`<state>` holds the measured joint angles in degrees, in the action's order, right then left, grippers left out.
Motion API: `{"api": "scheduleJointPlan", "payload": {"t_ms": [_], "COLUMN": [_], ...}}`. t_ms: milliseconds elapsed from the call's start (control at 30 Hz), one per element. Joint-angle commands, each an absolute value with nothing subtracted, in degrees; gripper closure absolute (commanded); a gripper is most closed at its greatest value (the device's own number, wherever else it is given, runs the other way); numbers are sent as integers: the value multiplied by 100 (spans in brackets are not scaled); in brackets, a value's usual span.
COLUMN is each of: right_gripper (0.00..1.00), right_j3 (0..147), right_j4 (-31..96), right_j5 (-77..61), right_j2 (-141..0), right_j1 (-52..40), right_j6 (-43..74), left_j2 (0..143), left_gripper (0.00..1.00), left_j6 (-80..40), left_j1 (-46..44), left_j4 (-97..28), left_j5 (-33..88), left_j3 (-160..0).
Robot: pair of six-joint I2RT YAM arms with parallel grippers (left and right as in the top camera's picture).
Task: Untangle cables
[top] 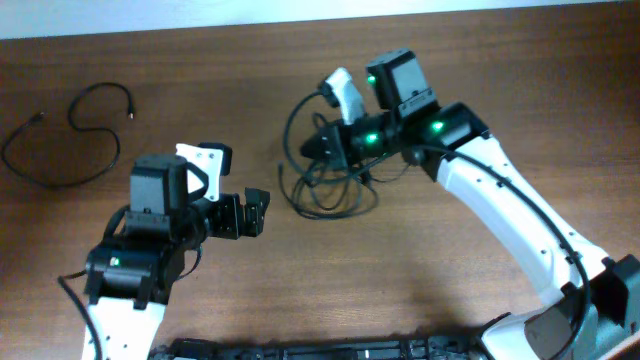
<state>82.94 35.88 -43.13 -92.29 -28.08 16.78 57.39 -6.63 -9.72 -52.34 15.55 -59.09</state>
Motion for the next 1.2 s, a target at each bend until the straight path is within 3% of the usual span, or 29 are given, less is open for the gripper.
{"api": "scheduleJointPlan", "payload": {"t_ms": [0, 167, 233, 267, 300, 333, 400, 433, 533, 700, 867, 1000, 1067, 1100, 1167], "right_gripper": [96, 93, 71, 54, 30, 25, 5, 1, 1, 1, 1, 1, 1, 1, 1], "right_j3": [8425, 8425, 8425, 8425, 8425, 8425, 8425, 8425, 8425, 8423, 8423, 8423, 8423, 8423, 8420], "right_j4": [2845, 2943, 3166, 3332, 3522, 3754, 4709, 5098, 6178, 6740, 6751, 6755, 6746, 6726, 6667], "right_j5": [-4101, -2547, -2285, -2215, -2182, -2174, -1997, -1828, -1514, -1516, -1520, -1520, -1518, -1518, -1522], "right_j2": [-9111, -9111, -9109, -9109, -9109, -9109, -9109, -9109, -9109, -9109, -9111, -9111, -9113, -9124, -9164], "right_j1": [-3111, -3096, -2965, -2853, -2729, -2596, -2097, -1903, -1310, -1013, -1059, -1059, -1059, -1059, -1059], "right_j6": [1702, 1704, 1702, 1704, 1704, 1704, 1706, 1719, 1959, 1959, 1959, 1959, 1959, 1959, 1962], "left_j2": [5835, 5714, 5725, 5725, 5725, 5725, 5725, 5732, 5889, 6670, 7911, 8809, 9131, 9198, 9201], "left_gripper": [1, 1, 1, 1, 1, 1, 1, 1, 1, 1, 1, 1, 16, 44, 67], "left_j6": [-414, -416, -416, -416, -419, -419, -421, -421, -421, -528, -2324, -2635, -2635, -2635, -2628], "left_j1": [-947, -947, -947, -947, -947, -947, -947, -947, -947, -947, -947, -947, -947, -947, -947], "left_j4": [-5170, -5177, -5199, -5210, -5207, -5196, -5194, -5194, -5103, -4591, -4115, -3625, -3201, -2995, -2604], "left_j5": [1476, 993, 884, 847, 849, 849, 851, 851, 851, 849, 847, 475, 366, 379, 357], "left_j3": [-5909, -5909, -5909, -5909, -5909, -5909, -5909, -5909, -5907, -5907, -5907, -5907, -5907, -5909, -5909]}}
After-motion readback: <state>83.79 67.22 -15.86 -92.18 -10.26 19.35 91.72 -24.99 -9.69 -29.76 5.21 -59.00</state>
